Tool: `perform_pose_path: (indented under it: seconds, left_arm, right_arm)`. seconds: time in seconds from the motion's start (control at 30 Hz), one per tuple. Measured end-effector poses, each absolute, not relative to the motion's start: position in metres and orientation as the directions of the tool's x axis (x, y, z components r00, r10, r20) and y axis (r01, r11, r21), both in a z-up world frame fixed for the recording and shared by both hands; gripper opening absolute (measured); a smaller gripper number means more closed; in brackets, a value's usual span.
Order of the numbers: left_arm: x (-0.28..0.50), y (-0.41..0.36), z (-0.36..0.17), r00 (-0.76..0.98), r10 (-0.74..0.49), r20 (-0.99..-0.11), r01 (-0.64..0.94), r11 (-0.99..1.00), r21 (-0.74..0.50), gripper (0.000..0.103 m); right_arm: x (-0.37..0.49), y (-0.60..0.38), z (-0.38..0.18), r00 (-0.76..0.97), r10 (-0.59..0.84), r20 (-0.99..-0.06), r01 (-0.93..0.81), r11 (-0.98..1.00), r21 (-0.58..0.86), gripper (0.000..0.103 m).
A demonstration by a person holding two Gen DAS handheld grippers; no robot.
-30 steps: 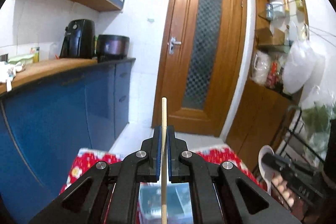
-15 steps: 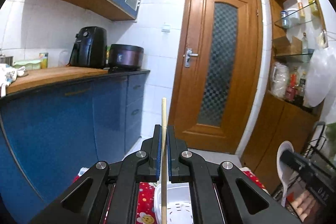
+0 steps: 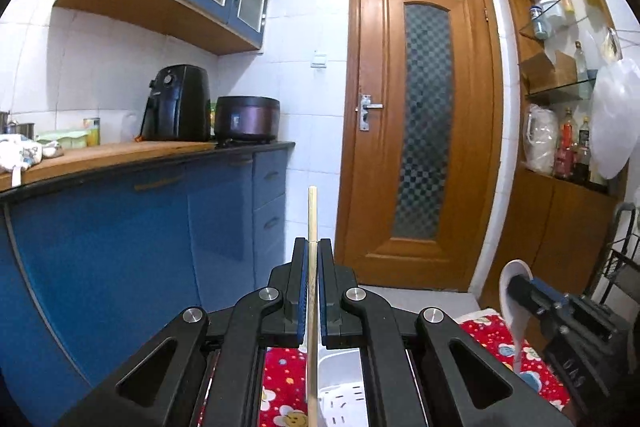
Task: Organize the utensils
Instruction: 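Lift the chopstick and spoon and carry both over the blue holder, then lower the chopstick into the holder with the left tool while the right tool drops the spoon in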
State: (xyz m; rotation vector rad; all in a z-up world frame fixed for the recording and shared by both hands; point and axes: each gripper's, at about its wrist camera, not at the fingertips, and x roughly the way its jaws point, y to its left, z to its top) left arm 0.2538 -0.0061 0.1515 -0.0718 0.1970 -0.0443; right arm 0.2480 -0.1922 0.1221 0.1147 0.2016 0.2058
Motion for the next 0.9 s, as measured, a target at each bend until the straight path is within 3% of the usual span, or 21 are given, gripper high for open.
perform_pose_path:
  seconds: [0.57, 0.9]
  left_arm:
    - [0.234, 0.011, 0.120, 0.985, -0.064, -0.159, 0.039, 0.988, -0.151, 0.004]
    - [0.224, 0.005, 0.109, 0.984, -0.037, -0.173, 0.021, 0.995, -0.096, 0.004]
  right_arm:
    - [0.234, -0.190, 0.110, 0.955, 0.222, -0.197, -0.207, 0.974, 0.090, 0.007]
    - [0.227, -0.190, 0.107, 0.946, 0.243, -0.215, -0.226, 0.969, 0.101, 0.007]
